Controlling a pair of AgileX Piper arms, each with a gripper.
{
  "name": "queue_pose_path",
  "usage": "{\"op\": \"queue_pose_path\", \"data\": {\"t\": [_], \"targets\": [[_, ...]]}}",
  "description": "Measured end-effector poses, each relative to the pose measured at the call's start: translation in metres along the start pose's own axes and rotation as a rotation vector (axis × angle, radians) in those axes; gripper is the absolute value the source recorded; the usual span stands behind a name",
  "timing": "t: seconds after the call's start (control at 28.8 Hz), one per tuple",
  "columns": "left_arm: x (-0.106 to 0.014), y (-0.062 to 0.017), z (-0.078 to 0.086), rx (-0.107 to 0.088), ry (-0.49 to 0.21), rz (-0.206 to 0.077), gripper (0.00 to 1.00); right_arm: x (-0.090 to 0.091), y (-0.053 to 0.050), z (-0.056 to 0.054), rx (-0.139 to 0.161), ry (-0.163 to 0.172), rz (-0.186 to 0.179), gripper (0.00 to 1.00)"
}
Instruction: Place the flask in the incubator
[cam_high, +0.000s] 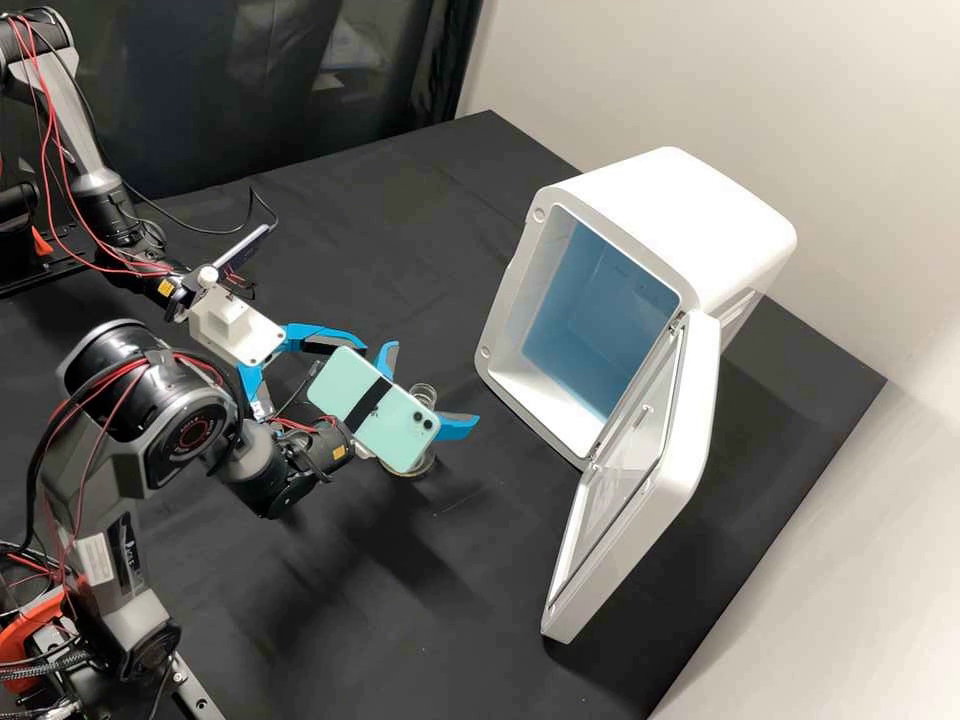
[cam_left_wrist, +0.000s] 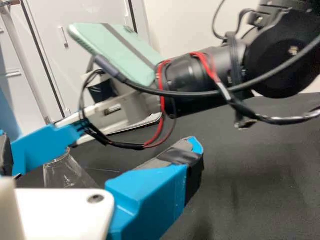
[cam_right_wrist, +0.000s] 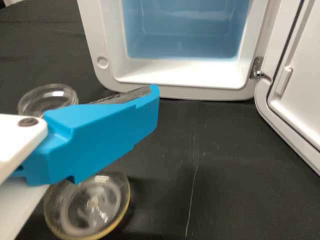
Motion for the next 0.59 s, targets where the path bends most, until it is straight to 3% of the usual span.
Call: {"op": "queue_pose_path", "data": {"t": [0.35, 0.59], "targets": [[0.000, 0.0002, -0.002, 0.001, 0.002, 0.000, 1.00, -0.007, -0.008, -0.002, 0.002, 0.007, -0.029, 1.00], [0.000, 0.0004, -0.004, -0.017, 0.008, 0.001, 1.00, 0.006, -0.018, 0.009, 0.015, -0.053, -0.055, 1.00]]}}
